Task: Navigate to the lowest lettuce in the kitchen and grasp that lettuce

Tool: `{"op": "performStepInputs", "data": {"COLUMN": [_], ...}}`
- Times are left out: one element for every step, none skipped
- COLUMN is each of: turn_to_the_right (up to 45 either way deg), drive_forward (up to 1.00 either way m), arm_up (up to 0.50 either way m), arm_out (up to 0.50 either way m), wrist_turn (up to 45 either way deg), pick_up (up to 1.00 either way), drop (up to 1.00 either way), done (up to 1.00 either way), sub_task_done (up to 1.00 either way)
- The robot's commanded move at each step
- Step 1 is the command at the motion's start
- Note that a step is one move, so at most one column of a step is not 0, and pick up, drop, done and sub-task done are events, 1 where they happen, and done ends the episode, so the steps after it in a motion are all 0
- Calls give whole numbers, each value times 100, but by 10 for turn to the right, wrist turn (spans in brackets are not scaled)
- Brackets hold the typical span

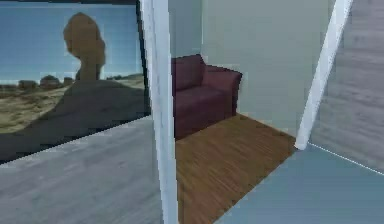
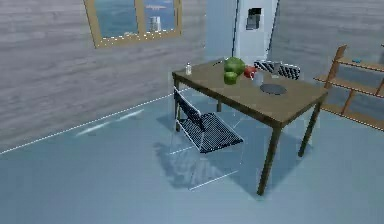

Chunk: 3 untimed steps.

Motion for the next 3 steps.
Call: {"op": "performStepInputs", "data": {"turn_to_the_right": [450, 150, 0], "drive_forward": [0, 0, 75], "arm_up": [0, 0, 0], "arm_out": [0, 0, 0], "wrist_turn": [0, 0, 0], "pick_up": [0, 0, 0], "drop": [0, 0, 0], "done": [0, 0, 0], "sub_task_done": [0, 0, 0]}}
